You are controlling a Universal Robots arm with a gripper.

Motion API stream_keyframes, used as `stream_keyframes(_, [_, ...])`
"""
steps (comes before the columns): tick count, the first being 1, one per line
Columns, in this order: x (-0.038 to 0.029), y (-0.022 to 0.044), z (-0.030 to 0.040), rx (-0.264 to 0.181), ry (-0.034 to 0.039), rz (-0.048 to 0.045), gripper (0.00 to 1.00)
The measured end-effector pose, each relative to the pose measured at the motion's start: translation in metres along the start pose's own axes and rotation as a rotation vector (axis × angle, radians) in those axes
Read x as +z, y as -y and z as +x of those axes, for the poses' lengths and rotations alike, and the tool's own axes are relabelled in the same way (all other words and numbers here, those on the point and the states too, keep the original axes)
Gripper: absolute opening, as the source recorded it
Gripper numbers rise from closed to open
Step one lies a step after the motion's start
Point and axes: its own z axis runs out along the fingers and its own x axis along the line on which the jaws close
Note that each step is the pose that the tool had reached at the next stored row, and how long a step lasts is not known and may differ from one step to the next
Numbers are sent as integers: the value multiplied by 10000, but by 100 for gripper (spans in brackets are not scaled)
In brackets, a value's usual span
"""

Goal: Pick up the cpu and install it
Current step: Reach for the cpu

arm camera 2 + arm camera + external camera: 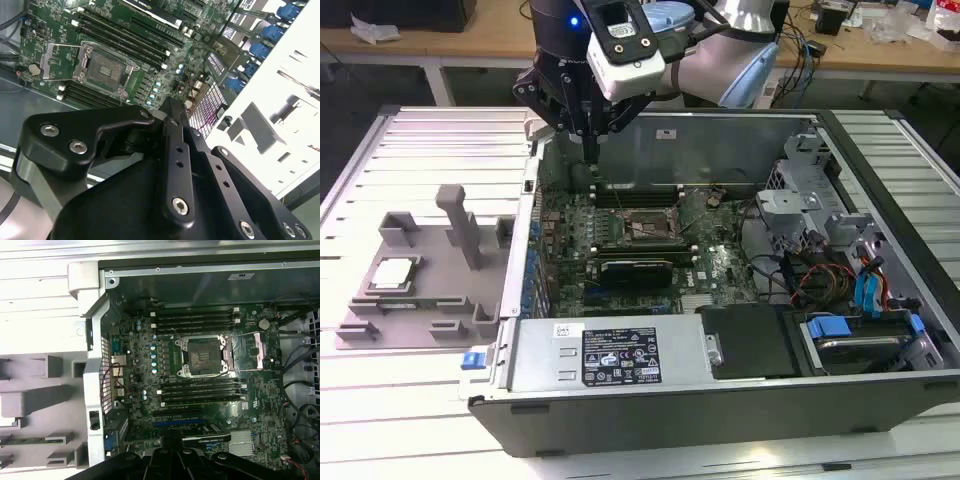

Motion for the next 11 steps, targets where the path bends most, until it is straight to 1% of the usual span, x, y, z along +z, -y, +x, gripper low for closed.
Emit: stream_keyframes(11, [0, 0, 1, -1, 0, 1, 11])
